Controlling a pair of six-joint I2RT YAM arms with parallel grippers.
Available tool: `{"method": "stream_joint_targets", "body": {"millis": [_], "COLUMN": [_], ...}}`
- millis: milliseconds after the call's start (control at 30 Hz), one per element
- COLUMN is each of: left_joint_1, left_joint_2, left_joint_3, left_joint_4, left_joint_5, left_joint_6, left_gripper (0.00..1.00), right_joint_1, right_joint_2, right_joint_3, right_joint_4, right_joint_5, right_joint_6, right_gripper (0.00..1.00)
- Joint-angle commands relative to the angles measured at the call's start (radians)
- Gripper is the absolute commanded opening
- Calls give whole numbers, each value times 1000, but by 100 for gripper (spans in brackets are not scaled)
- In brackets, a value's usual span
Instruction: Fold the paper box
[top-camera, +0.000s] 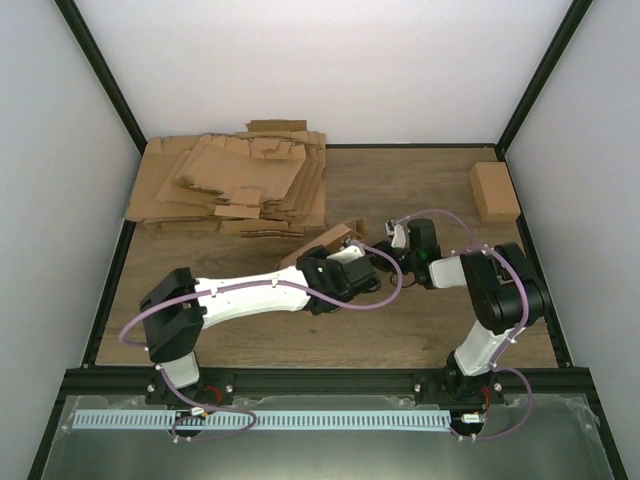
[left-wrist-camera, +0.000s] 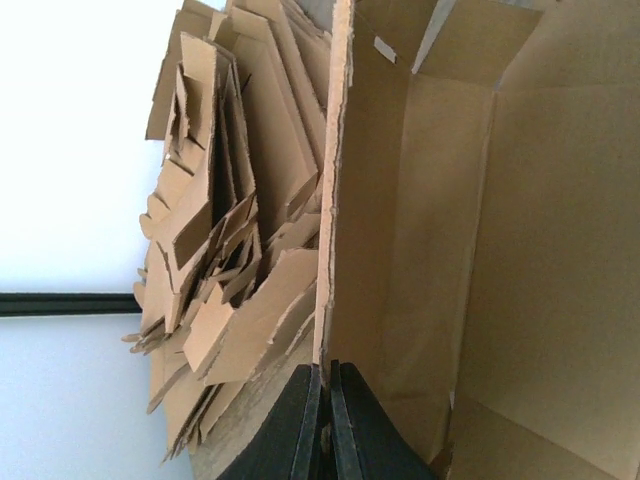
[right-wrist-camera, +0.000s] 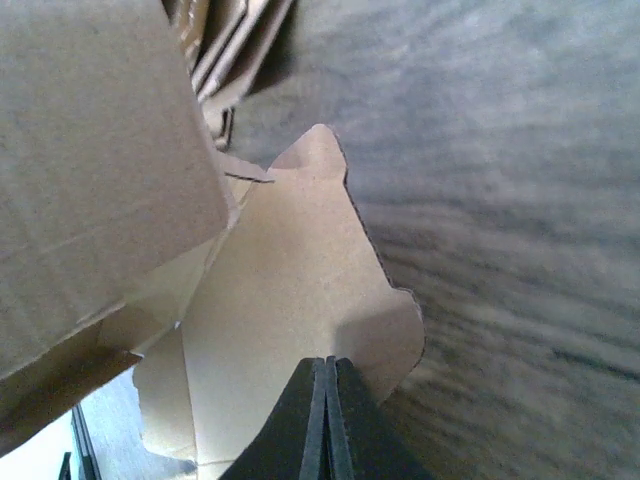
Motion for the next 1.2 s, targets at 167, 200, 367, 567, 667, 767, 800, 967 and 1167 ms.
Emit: {"method": "stream_joint_targets", "body": {"millis": [167,200,367,567,667,767,800,967,1167], "left_joint_1": [-46,-46,-47,-47,-47,-47,-47,-47,-46], "left_joint_2": [36,36,36,59,65,67,67,61,56], "left_joint_3": [1,2,-12,-15,-7,-2,-2,-4,1], "left_joint_4": [-8,-15,-30,-30,-28,-24,-24,-20,-13], "left_joint_5": [-56,-53,-54,-89,-94,-82,-81,-85,-75], "left_joint_6": [-89,-98,-133,-129,-123,-113,-111,-87,-67], "left_gripper": [4,4,4,4,4,4,4,4,4], "right_joint_1": [-10,-10,-10,16,60,89,94,103,115], "right_joint_2": [-129,-141,-197,-292,-311,-318,-316,-280,-211], "right_joint_3": [-95,-98,-148,-208,-206,-193,-190,-144,-80], "right_joint_4": [-7,-10,56,152,183,201,212,241,228], "right_joint_5": [65,77,102,165,209,277,296,352,342], "right_joint_6": [-96,-113,-163,-209,-257,-308,-326,-357,-351], "right_gripper": [1,1,4,14,24,32,36,50,50]}}
